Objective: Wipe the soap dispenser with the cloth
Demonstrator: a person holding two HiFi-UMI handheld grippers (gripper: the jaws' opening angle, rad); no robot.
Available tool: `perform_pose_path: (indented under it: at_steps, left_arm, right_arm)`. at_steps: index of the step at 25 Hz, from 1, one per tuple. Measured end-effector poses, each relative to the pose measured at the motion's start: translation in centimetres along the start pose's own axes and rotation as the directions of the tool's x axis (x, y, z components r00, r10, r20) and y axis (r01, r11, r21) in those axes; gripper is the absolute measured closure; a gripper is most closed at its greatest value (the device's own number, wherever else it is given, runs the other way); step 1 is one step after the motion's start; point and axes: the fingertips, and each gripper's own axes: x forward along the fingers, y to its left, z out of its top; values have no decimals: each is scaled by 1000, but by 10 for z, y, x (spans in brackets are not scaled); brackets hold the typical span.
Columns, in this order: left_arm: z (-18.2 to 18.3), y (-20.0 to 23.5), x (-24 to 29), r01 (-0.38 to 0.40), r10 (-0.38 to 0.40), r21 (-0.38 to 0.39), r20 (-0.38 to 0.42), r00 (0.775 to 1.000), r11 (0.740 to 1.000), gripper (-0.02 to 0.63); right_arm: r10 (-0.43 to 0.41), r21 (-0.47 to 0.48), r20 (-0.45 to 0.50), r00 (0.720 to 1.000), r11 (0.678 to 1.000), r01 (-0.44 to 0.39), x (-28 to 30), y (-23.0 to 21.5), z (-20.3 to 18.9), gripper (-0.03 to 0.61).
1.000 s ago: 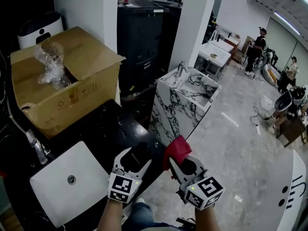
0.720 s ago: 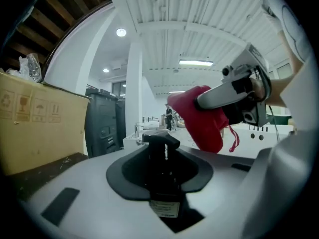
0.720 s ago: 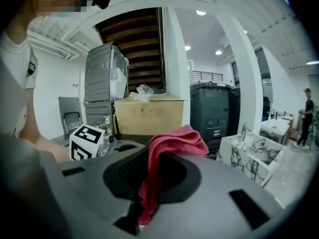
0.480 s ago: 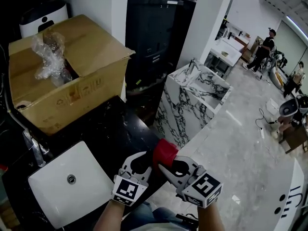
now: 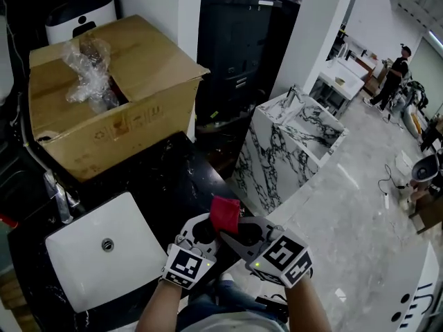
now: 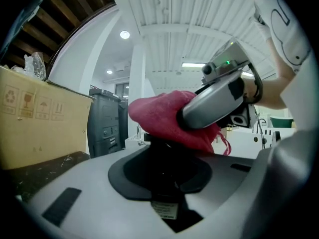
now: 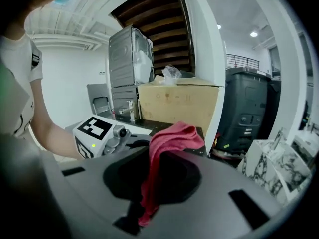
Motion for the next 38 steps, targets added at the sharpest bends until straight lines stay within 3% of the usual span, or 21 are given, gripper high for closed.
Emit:
perform_pose_path:
  at_steps: [6, 15, 18, 21, 24, 27, 30, 33, 36, 38]
  left_arm:
    - [0, -1, 1, -21, 21, 6, -21, 1000, 1000, 511]
    - [0, -2, 2, -7, 9, 27, -55, 998, 1000, 508]
    - [1, -3, 3, 27, -18, 100, -85, 996, 995, 495]
    - [1, -4, 4, 80, -64, 156, -103, 993, 984, 486]
    - [-1, 0, 3, 95, -87, 79, -107, 990, 992, 497]
    - [-1, 15, 2, 58, -71, -148, -83, 994, 987, 515]
    - [-1, 37, 6, -12, -27, -383, -95, 995, 924, 518]
    - [-9, 55, 7, -114, 34, -584, -146, 989, 804, 518]
    - [-17, 67, 5, -181, 86, -697, -170, 982, 693, 518]
    - [-20, 71, 4, -200, 107, -724, -173, 979, 661, 520]
  right_arm:
    - [66, -20, -56, 996, 998, -67, 7, -17, 10, 522]
    - [30, 11, -40, 999, 999, -30, 32, -54, 26, 523]
    - [-14, 21, 20, 1000, 1000, 13, 19, -61, 29, 523]
    - [-99, 88, 90, 991, 992, 91, -8, -74, 23, 523]
    - [-190, 145, 92, 977, 974, 176, -34, -89, 2, 523]
    - [-243, 203, 85, 966, 954, 221, -53, -99, -17, 523]
    - [-267, 242, 99, 959, 941, 238, -63, -103, -24, 523]
    - [-264, 238, 114, 958, 943, 232, -64, -99, -23, 523]
    - [-228, 218, 137, 964, 956, 195, -57, -88, -18, 523]
    - [-189, 205, 143, 971, 966, 158, -46, -77, -18, 523]
